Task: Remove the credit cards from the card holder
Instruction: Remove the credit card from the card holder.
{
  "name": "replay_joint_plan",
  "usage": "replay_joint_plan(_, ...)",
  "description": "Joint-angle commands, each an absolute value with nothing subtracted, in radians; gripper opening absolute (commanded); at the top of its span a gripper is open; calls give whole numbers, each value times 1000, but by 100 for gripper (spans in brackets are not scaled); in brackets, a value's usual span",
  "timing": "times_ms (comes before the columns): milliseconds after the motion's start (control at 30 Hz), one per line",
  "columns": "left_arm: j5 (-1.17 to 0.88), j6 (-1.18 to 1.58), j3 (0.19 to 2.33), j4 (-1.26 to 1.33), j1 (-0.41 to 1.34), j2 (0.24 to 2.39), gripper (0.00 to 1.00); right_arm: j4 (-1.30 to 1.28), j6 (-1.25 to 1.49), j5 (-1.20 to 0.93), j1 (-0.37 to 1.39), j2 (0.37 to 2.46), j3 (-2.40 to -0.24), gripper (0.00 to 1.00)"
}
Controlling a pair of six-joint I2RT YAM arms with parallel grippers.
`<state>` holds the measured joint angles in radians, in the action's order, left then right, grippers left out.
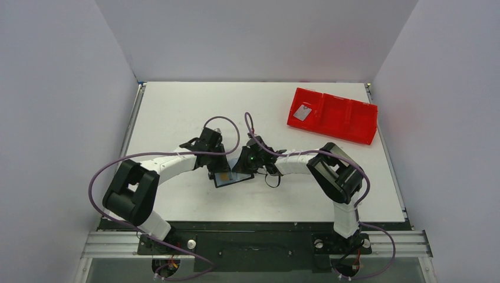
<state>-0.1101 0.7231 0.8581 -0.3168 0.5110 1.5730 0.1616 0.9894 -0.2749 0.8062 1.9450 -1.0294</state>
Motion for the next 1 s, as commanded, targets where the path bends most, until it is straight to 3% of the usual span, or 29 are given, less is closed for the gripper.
replay_joint_plan(0, -118, 706, 874, -275, 514, 1577, 15, 109, 977, -258, 813, 1889, -1010, 0)
replay_joint_plan(567, -188, 696, 867, -250, 515, 1597, 14, 72, 960, -244, 811, 1872, -1039, 2)
replay_joint_plan(667, -208, 697, 863, -239, 517, 1602, 9, 69, 959, -242, 811, 1872, -1044, 2)
replay_joint_plan(767, -220, 698, 859, -236, 517, 1603, 1, 56, 953, -237, 811, 1865, -1051, 5)
replay_joint_plan(867, -215, 698, 861, -242, 517, 1597, 0, 37, 943, -220, 810, 1854, -1063, 9)
replay_joint_plan(967, -209, 696, 867, -259, 517, 1580, 0, 10, 934, -203, 811, 1826, -1069, 21)
